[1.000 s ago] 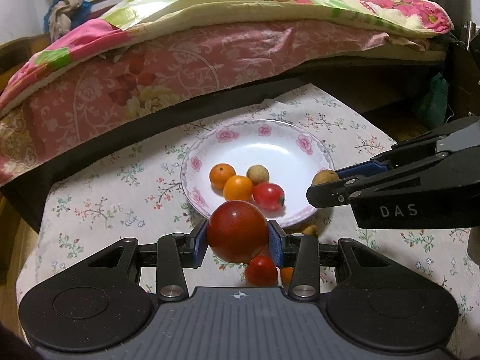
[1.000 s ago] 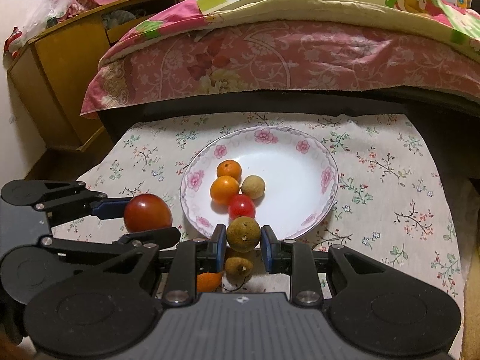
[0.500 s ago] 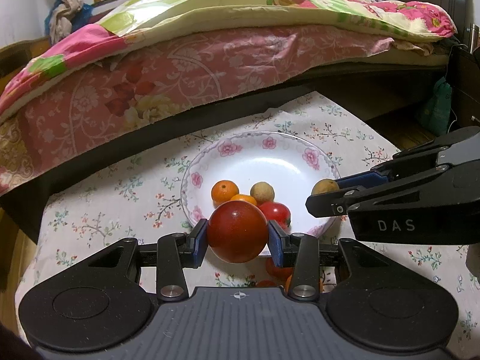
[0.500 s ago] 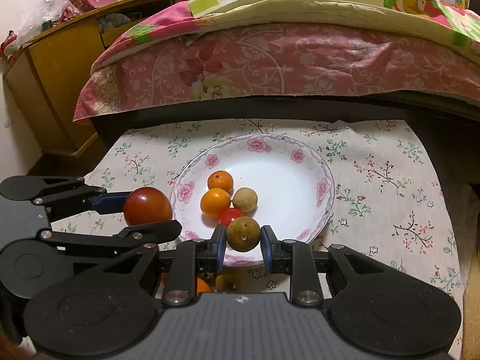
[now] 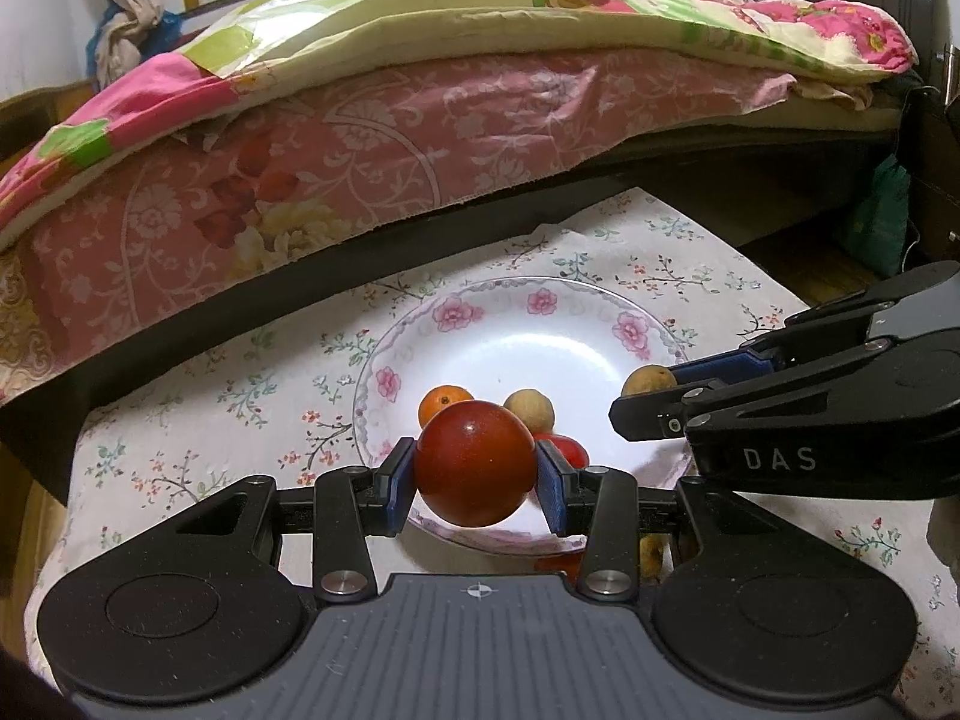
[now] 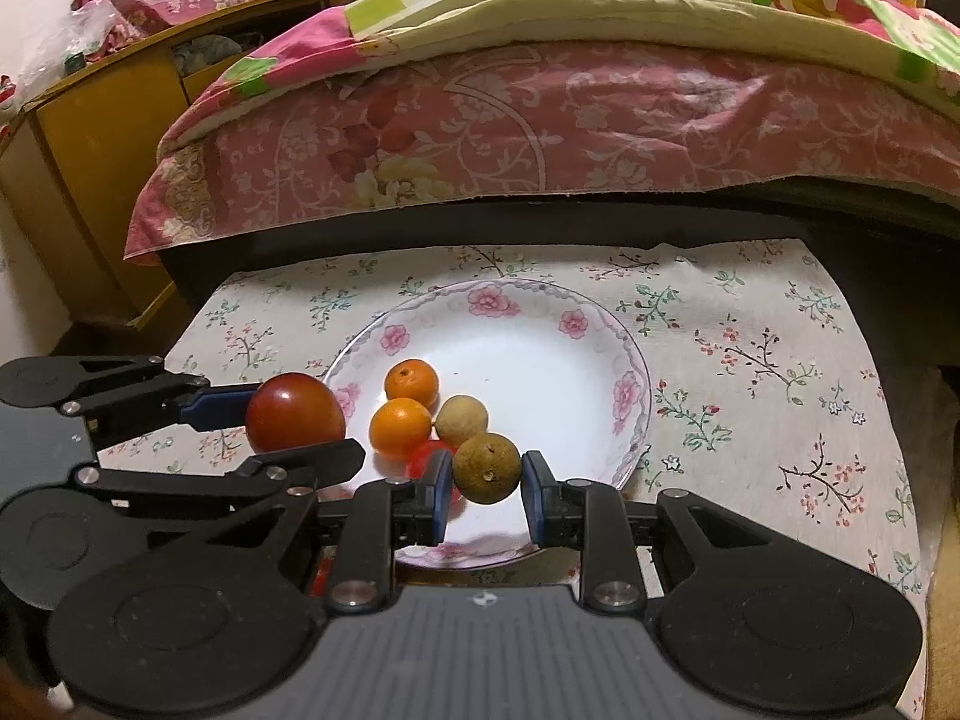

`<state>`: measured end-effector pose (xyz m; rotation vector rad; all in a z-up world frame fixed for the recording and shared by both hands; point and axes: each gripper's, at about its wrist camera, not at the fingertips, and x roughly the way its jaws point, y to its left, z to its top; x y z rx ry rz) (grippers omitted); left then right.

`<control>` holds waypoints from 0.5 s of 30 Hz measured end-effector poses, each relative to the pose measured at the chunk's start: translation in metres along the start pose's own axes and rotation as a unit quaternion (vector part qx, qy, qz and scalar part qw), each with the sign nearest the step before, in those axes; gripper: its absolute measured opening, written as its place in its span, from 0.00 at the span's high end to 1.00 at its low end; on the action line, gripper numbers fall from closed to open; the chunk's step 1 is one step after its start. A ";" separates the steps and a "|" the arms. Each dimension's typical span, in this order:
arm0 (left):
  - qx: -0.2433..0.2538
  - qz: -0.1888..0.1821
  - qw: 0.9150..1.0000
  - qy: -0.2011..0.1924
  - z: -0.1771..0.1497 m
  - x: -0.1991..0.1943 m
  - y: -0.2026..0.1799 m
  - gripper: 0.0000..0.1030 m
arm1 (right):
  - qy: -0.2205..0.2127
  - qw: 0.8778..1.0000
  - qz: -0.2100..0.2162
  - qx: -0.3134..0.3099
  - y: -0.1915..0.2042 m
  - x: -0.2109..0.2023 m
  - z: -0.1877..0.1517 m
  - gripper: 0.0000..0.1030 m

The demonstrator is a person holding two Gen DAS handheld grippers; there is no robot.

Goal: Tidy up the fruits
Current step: 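Lower both held fruits over the white plate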

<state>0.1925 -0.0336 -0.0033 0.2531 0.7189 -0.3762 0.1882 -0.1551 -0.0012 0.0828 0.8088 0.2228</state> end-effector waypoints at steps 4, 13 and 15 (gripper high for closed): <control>0.000 0.000 1.000 0.001 0.001 0.004 0.000 0.52 | 0.003 1.000 0.001 0.007 -0.004 0.006 0.002 0.75; 0.005 0.004 1.000 0.003 0.007 0.015 0.002 0.52 | 0.005 1.000 0.003 0.018 -0.011 0.017 0.007 0.75; 0.007 0.004 1.000 0.004 0.008 0.018 0.002 0.52 | 0.005 1.000 0.002 0.019 -0.012 0.020 0.008 0.75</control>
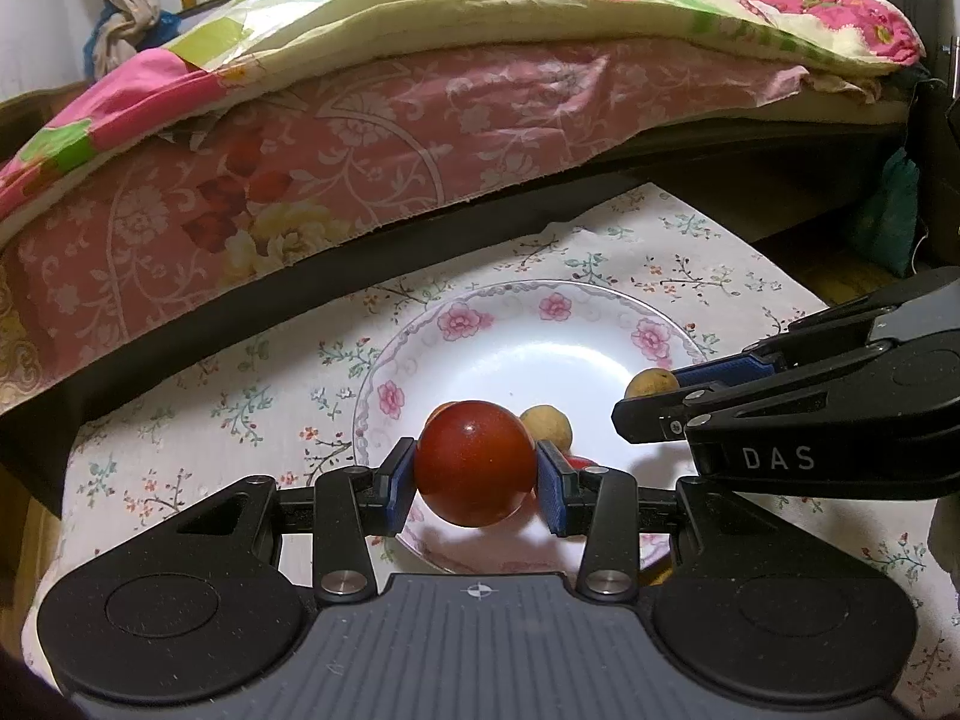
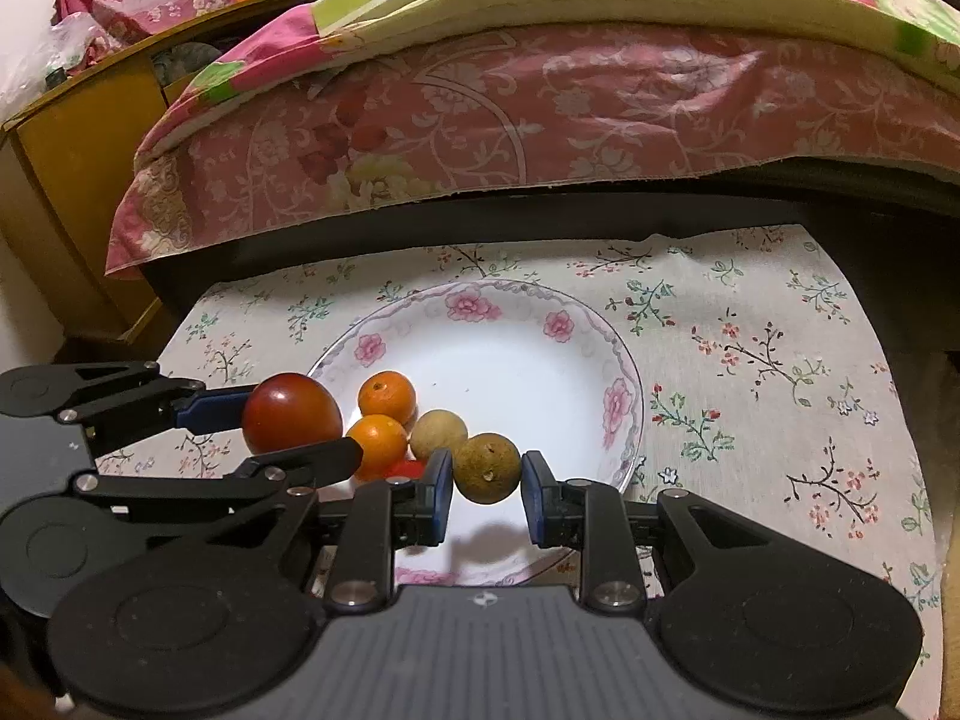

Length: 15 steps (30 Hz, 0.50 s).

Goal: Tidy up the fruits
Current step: 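Lower both held fruits over the white plate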

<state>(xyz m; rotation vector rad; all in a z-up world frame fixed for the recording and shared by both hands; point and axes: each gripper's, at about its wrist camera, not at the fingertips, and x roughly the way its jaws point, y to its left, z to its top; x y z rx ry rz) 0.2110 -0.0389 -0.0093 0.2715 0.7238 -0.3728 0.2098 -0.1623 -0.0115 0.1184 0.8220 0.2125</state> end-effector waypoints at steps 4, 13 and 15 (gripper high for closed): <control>0.002 0.001 1.000 0.002 0.001 0.004 0.000 0.52 | 0.002 1.000 0.002 0.007 -0.004 0.005 0.001 0.75; 0.005 0.005 1.000 0.006 0.001 0.011 0.002 0.53 | 0.005 1.000 0.006 0.012 -0.006 0.013 0.004 0.74; 0.005 0.005 1.000 0.007 0.002 0.013 0.003 0.53 | 0.006 1.000 0.006 0.012 -0.006 0.014 0.004 0.74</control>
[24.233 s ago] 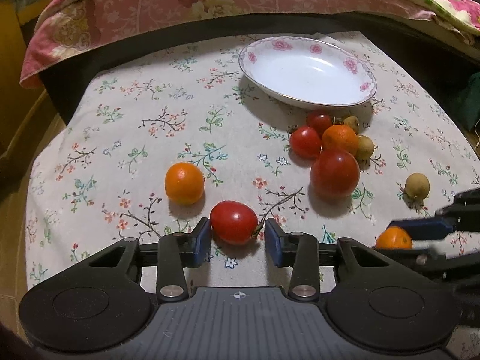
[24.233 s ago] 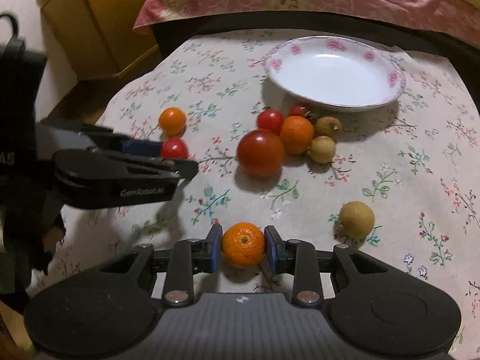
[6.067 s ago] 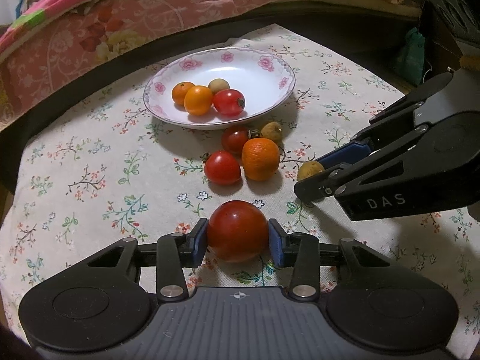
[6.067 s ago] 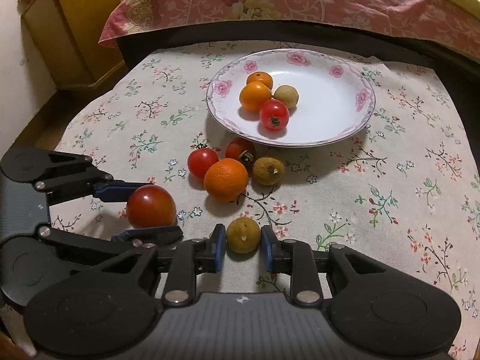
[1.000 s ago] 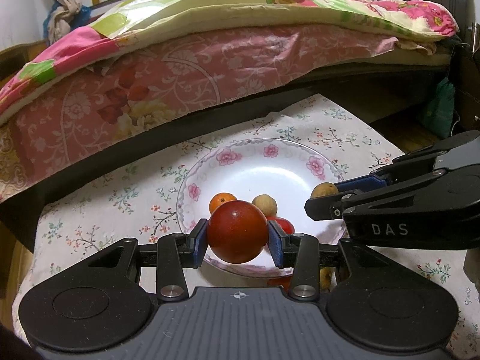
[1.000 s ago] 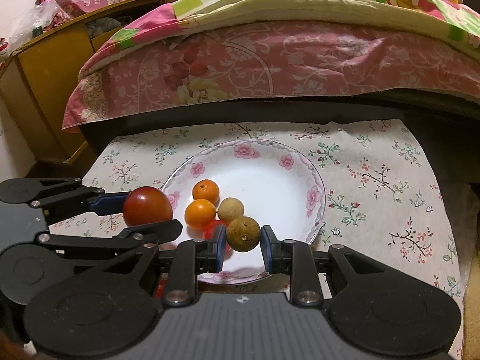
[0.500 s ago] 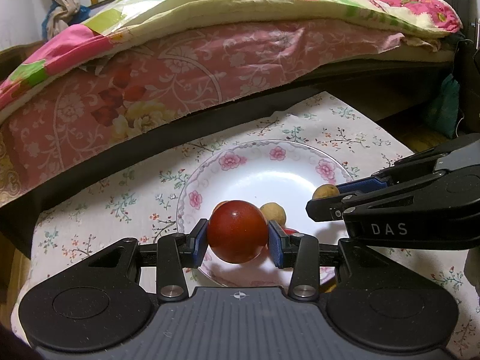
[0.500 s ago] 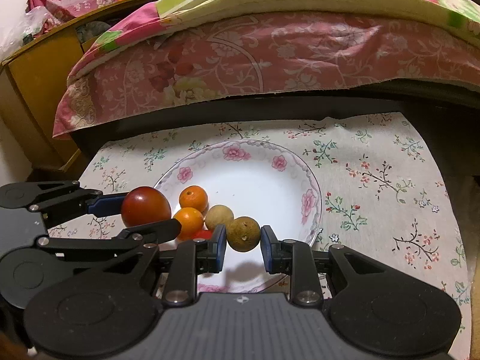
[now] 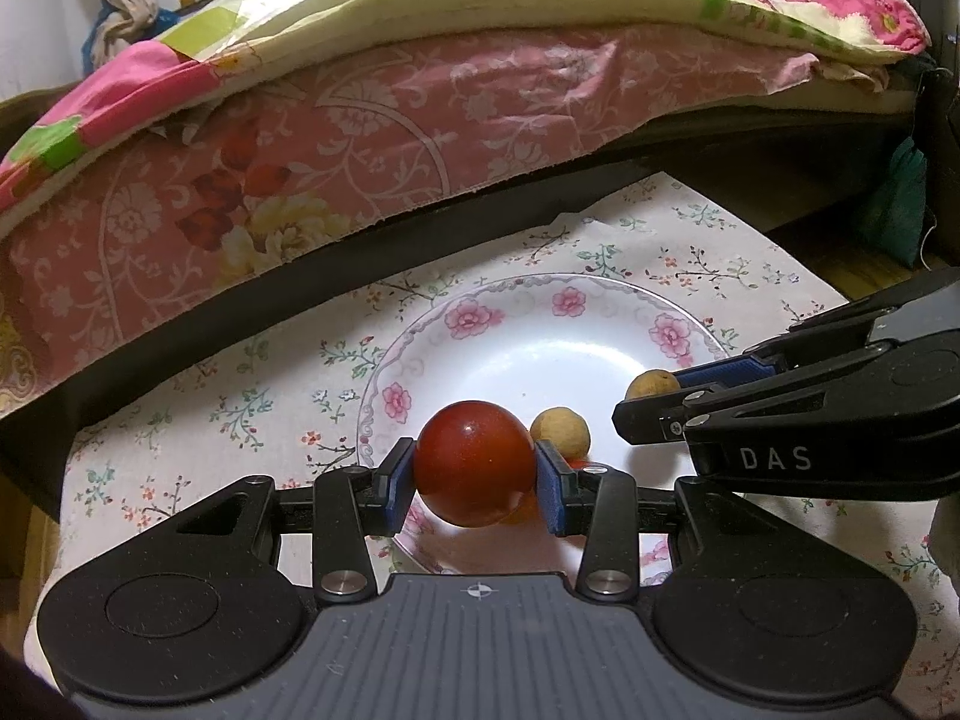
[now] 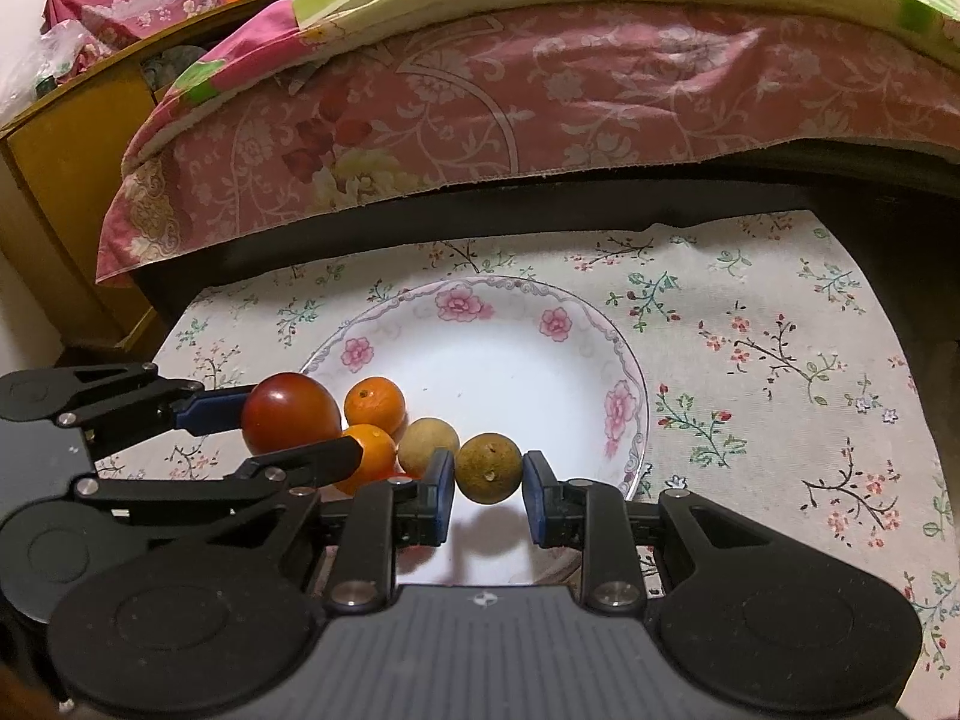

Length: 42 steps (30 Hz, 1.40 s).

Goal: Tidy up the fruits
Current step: 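Lower both held fruits over the white plate, then open both grippers to release the tomato and tan fruit into the plate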

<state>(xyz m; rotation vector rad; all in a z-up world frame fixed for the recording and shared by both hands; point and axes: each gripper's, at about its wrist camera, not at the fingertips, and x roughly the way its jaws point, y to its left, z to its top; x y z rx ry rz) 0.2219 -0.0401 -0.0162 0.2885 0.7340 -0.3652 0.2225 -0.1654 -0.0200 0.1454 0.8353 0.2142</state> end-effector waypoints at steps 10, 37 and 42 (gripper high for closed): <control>0.002 -0.001 1.000 -0.001 0.004 0.007 0.002 0.53 | 0.001 1.000 0.003 0.008 -0.005 0.008 0.004 0.74; 0.022 -0.003 1.000 -0.010 0.025 0.023 0.003 0.48 | 0.003 0.999 -0.002 0.037 -0.021 0.023 0.011 0.74; 0.021 -0.002 1.000 -0.013 0.026 0.020 0.005 0.47 | 0.000 0.999 -0.003 0.043 -0.023 0.021 0.012 0.74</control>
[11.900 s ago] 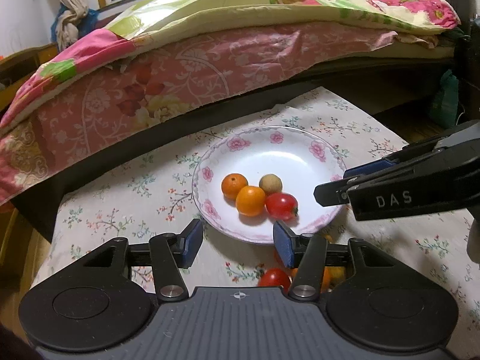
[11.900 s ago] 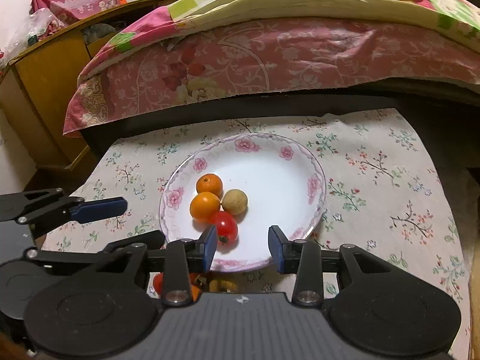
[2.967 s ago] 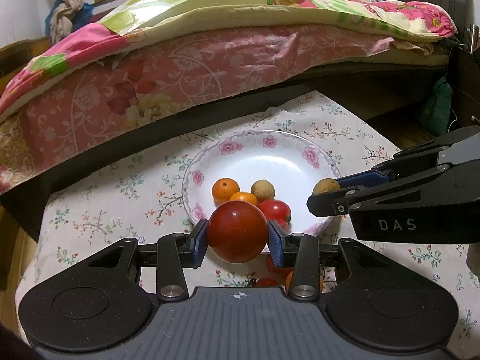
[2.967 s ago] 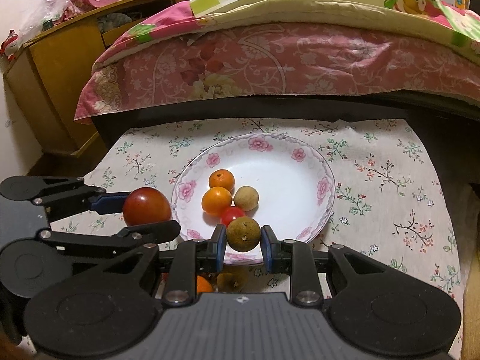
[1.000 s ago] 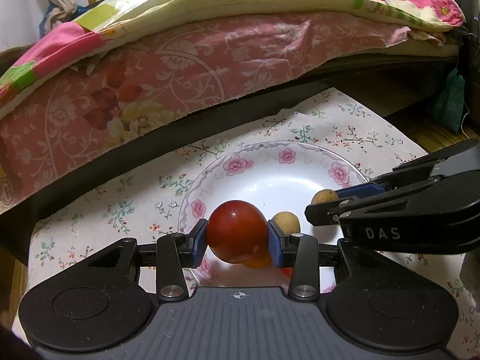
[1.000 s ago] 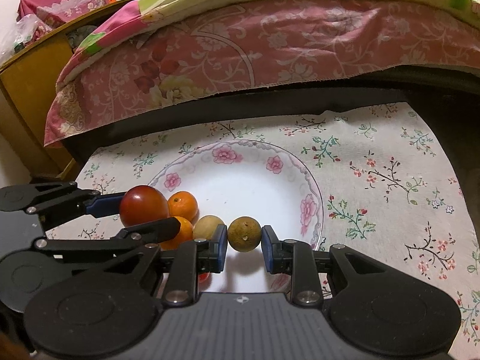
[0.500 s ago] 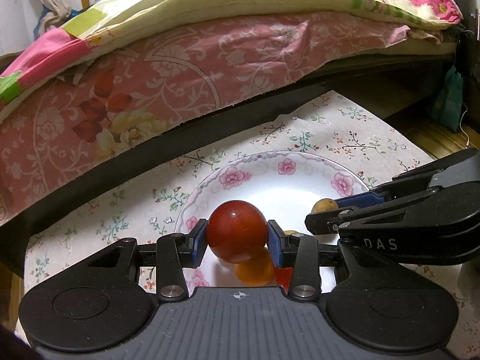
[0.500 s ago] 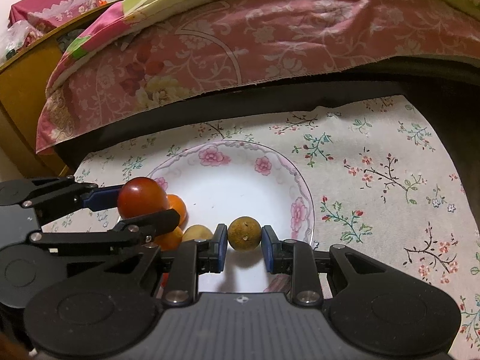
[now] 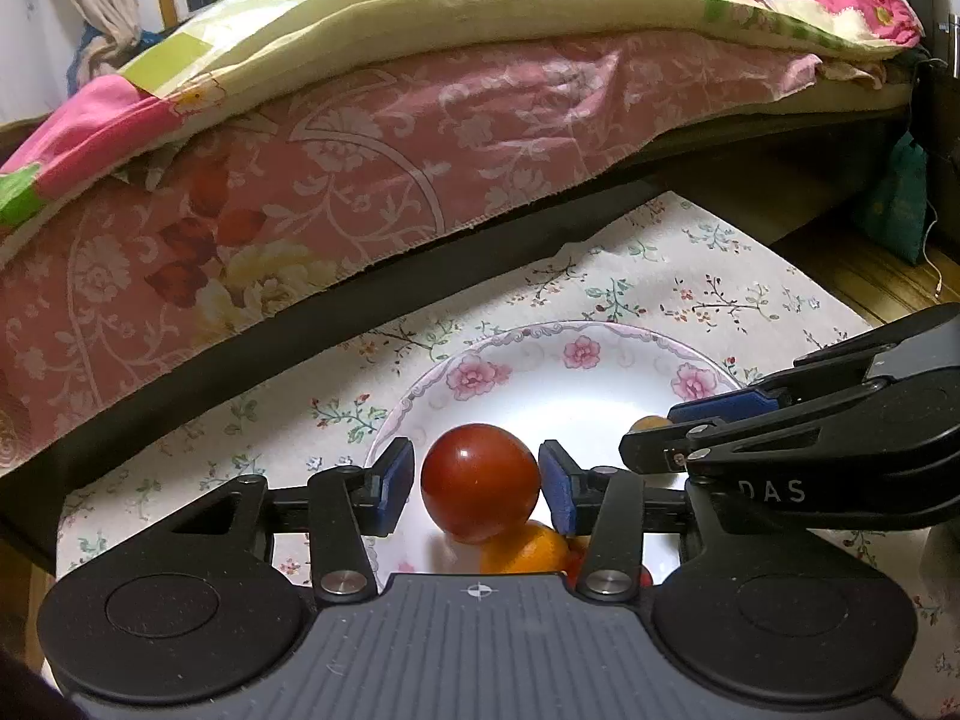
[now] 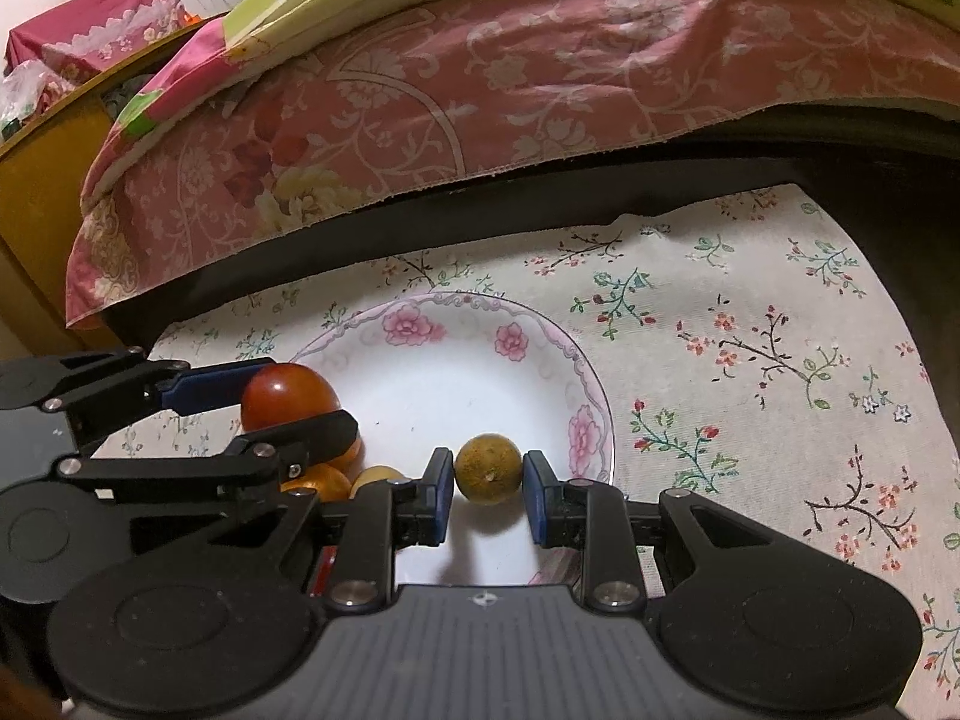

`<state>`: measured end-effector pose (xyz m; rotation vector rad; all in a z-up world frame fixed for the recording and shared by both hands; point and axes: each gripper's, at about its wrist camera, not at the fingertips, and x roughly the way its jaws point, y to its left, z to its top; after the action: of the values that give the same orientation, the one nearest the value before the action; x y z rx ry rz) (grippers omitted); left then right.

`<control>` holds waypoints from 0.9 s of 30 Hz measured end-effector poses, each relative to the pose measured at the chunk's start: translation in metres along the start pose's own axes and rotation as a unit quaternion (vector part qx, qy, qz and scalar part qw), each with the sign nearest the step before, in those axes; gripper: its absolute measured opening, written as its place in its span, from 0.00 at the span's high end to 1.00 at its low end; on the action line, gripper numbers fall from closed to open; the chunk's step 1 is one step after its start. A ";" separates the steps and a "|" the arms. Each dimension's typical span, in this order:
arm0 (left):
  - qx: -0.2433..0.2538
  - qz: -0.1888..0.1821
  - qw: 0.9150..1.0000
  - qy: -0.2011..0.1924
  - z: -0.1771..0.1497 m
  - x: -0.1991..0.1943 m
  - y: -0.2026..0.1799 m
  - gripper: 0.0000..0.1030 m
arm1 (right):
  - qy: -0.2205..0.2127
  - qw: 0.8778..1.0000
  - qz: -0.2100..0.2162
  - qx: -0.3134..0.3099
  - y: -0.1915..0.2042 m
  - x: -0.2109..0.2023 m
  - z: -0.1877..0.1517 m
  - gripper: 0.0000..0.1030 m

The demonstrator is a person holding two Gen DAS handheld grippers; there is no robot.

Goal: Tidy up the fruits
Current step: 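Open both grippers to release the tomato and tan fruit into the plate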

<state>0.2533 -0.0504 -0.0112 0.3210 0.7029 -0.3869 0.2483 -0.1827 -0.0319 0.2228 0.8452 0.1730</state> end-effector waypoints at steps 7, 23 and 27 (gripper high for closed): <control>0.000 0.007 1.000 -0.006 0.003 -0.006 0.004 0.43 | -0.009 1.000 0.001 -0.003 0.001 -0.002 -0.001 0.72; -0.008 0.018 0.999 -0.025 0.012 -0.034 0.016 0.40 | -0.026 1.000 0.006 -0.007 0.010 -0.023 -0.001 0.65; -0.009 0.021 0.999 -0.030 0.010 -0.047 0.020 0.40 | -0.028 0.999 0.008 -0.014 0.016 -0.032 -0.004 0.65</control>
<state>0.2352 -0.0254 0.0311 0.3053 0.6404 -0.3478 0.2240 -0.1743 -0.0072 0.2081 0.7842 0.1933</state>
